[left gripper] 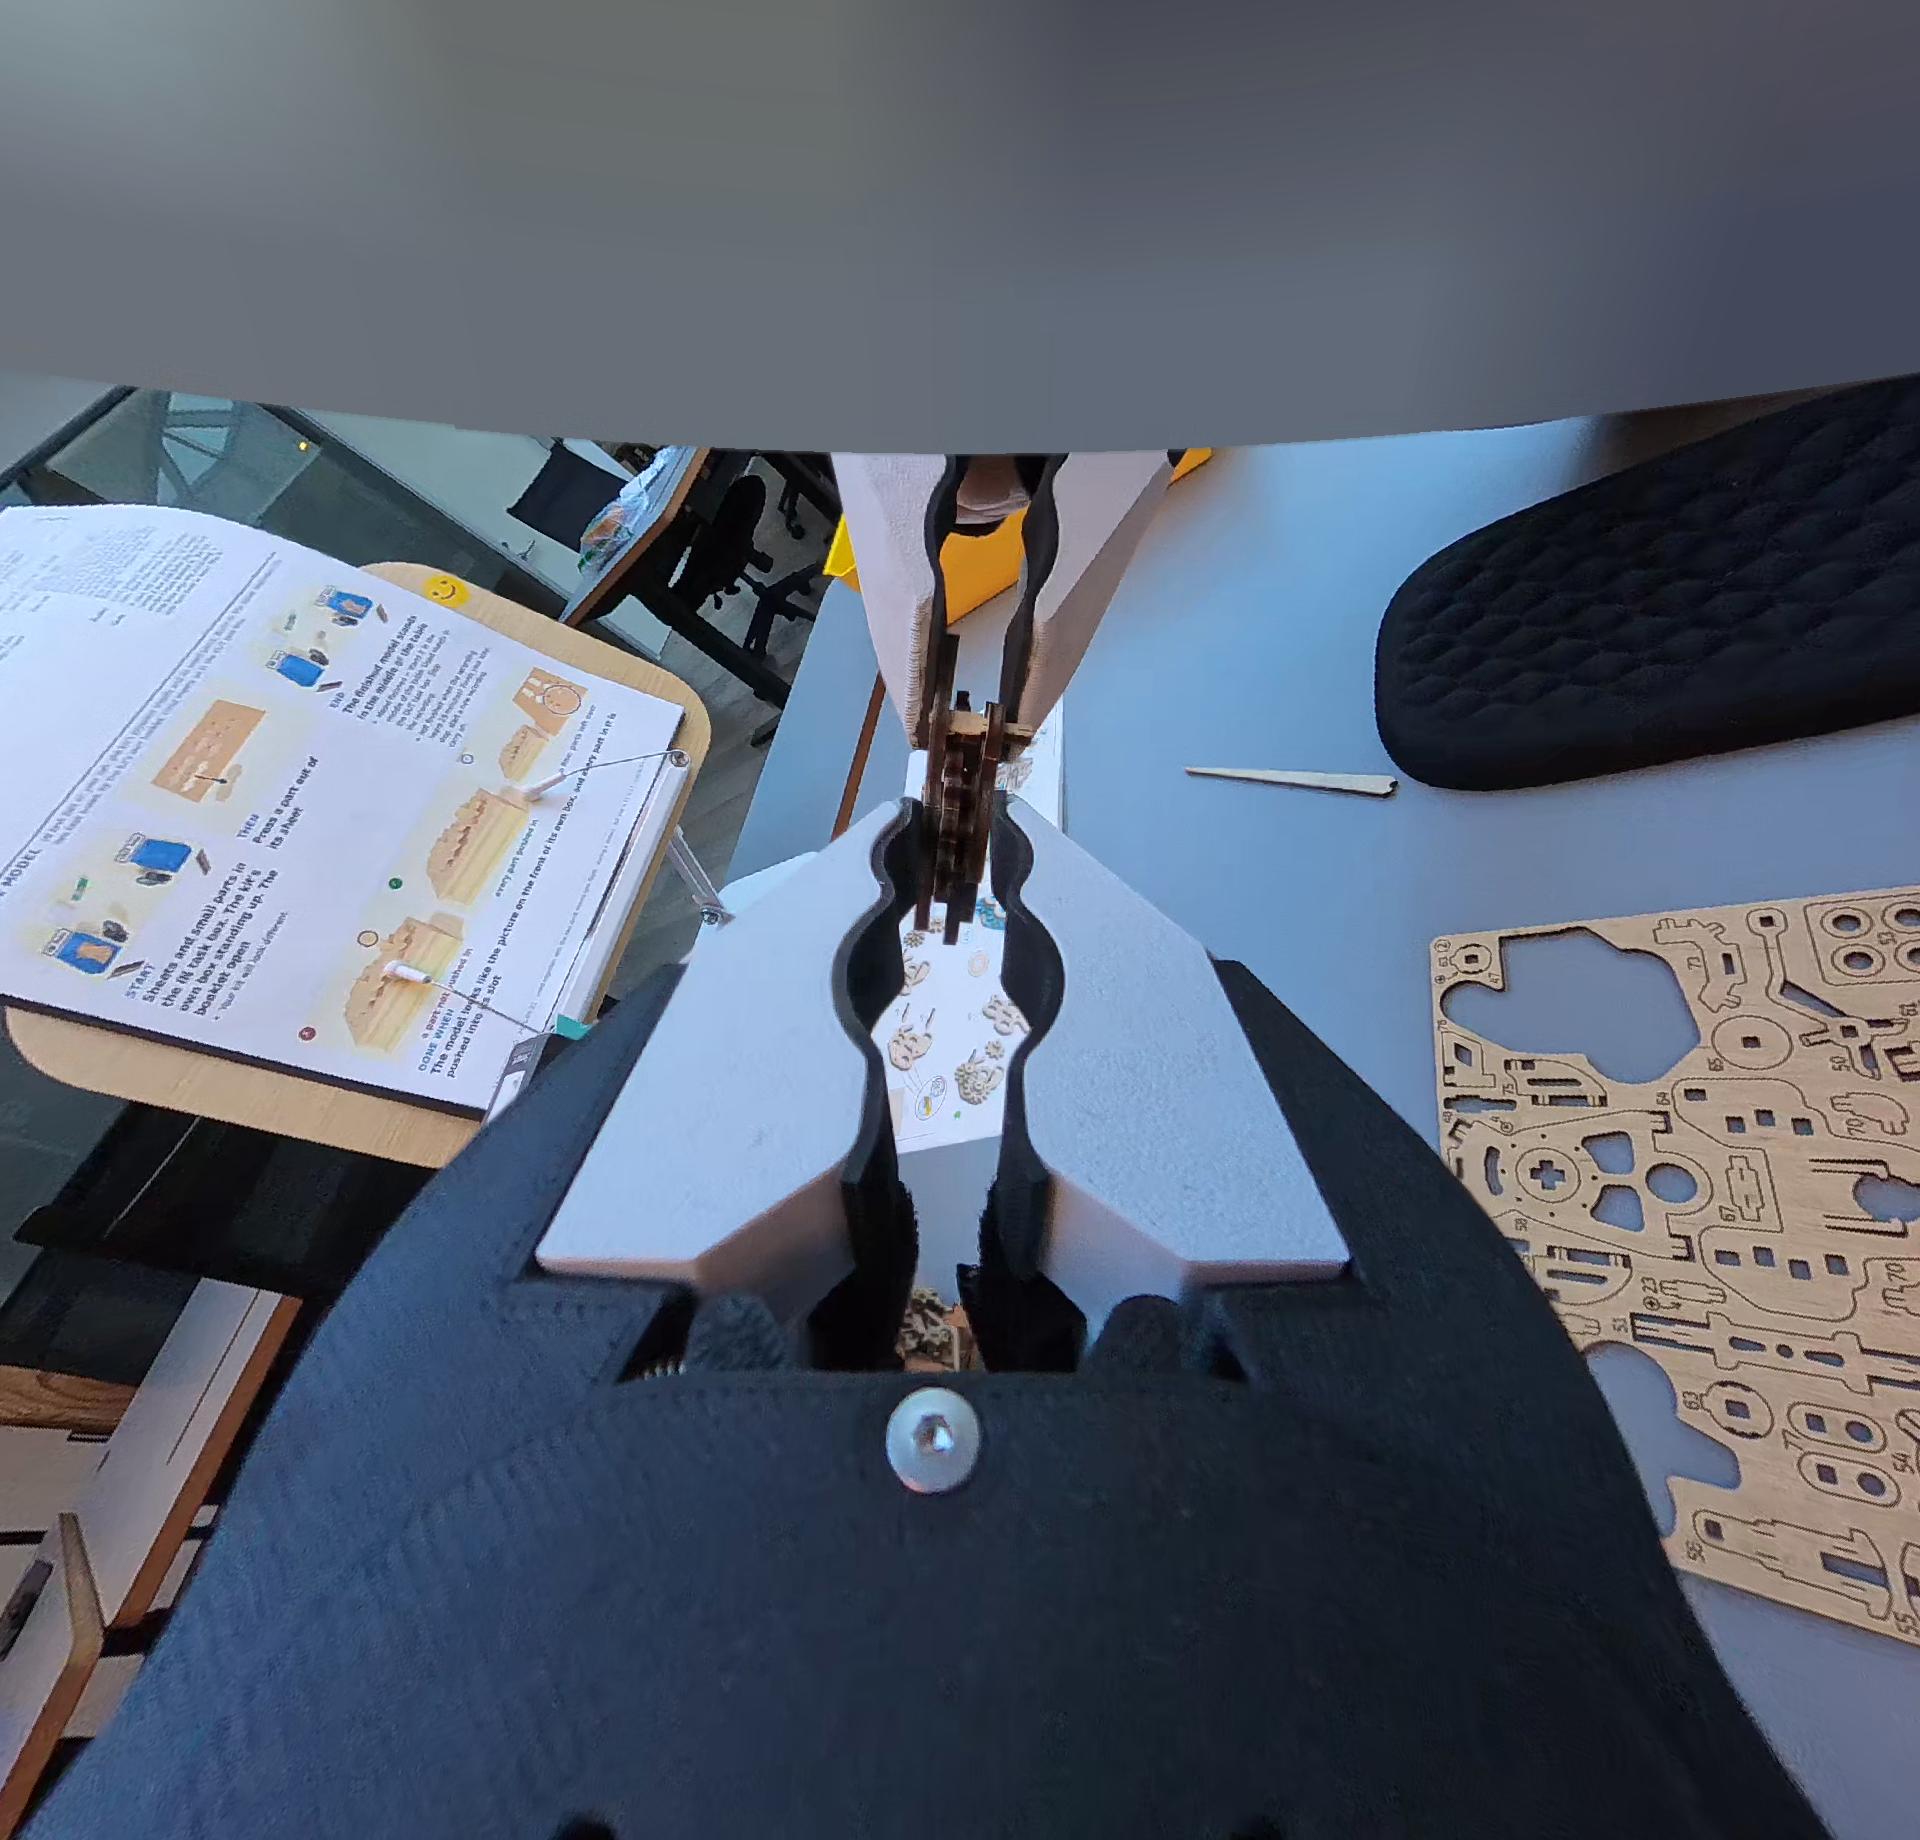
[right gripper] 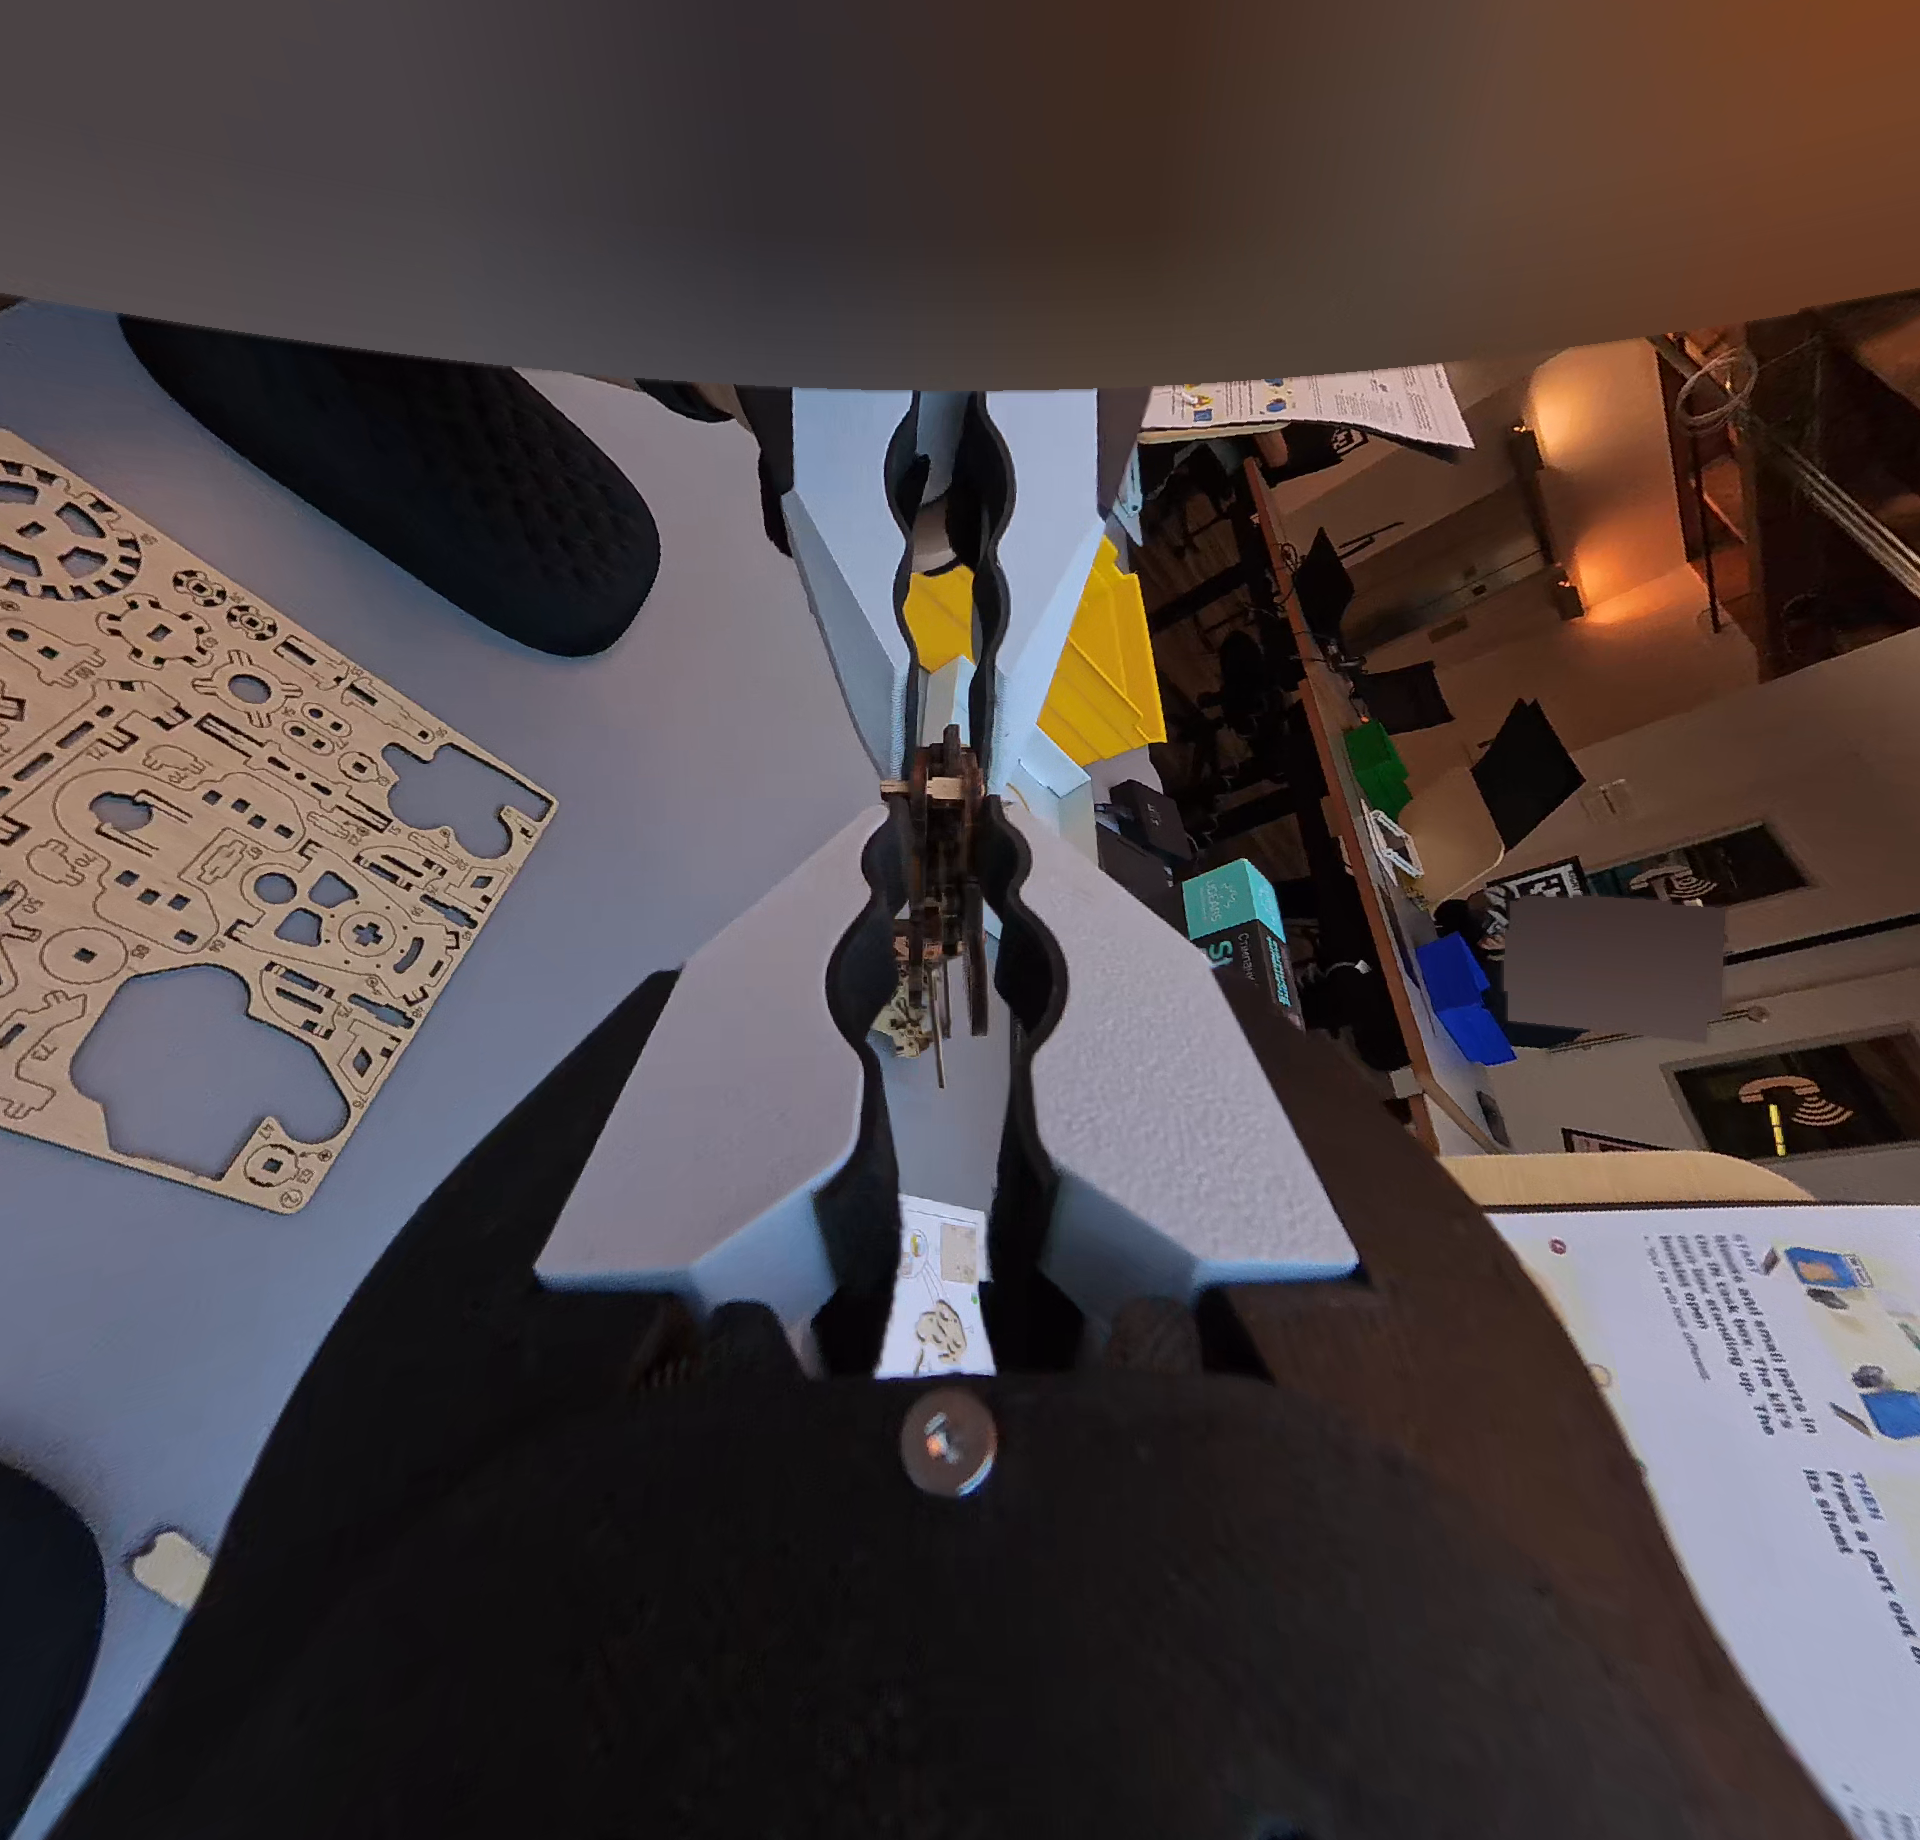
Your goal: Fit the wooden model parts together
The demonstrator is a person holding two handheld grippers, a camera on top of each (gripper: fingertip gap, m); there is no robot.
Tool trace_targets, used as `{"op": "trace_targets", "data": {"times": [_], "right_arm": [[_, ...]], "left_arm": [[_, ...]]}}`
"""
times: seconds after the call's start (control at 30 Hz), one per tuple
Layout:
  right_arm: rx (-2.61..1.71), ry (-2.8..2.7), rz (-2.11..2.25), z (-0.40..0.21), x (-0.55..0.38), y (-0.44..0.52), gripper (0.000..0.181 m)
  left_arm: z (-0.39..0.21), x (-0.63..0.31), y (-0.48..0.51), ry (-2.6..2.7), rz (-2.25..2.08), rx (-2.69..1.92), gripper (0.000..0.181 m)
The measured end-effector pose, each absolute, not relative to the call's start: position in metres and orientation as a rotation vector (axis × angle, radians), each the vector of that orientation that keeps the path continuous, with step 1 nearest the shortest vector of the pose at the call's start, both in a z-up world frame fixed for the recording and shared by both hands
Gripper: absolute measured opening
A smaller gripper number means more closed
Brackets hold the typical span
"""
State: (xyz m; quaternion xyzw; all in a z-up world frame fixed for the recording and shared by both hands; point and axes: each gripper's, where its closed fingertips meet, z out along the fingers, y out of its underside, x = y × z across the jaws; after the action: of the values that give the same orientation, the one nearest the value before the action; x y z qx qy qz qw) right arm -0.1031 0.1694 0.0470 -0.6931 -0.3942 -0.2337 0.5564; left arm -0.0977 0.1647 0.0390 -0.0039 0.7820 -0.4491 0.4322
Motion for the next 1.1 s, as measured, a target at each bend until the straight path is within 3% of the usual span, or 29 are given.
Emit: {"op": "trace_targets", "data": {"times": [0.33, 0.83, 1.1], "right_arm": [[-1.657, -0.884, -0.643, 0.051, -0.094, 0.172, 0.017], [-1.677, -0.851, -0.623, 0.049, -0.091, 0.175, 0.009], [-1.685, -0.969, -0.634, 0.041, -0.093, 0.166, 0.015]], "left_arm": [[0.042, -0.093, 0.167, 1.912, -1.114, -0.032, 0.010], [0.046, -0.091, 0.171, 1.893, -1.103, -0.054, 0.011], [0.037, -0.093, 0.165, 1.949, -1.127, -0.016, 0.010]]}}
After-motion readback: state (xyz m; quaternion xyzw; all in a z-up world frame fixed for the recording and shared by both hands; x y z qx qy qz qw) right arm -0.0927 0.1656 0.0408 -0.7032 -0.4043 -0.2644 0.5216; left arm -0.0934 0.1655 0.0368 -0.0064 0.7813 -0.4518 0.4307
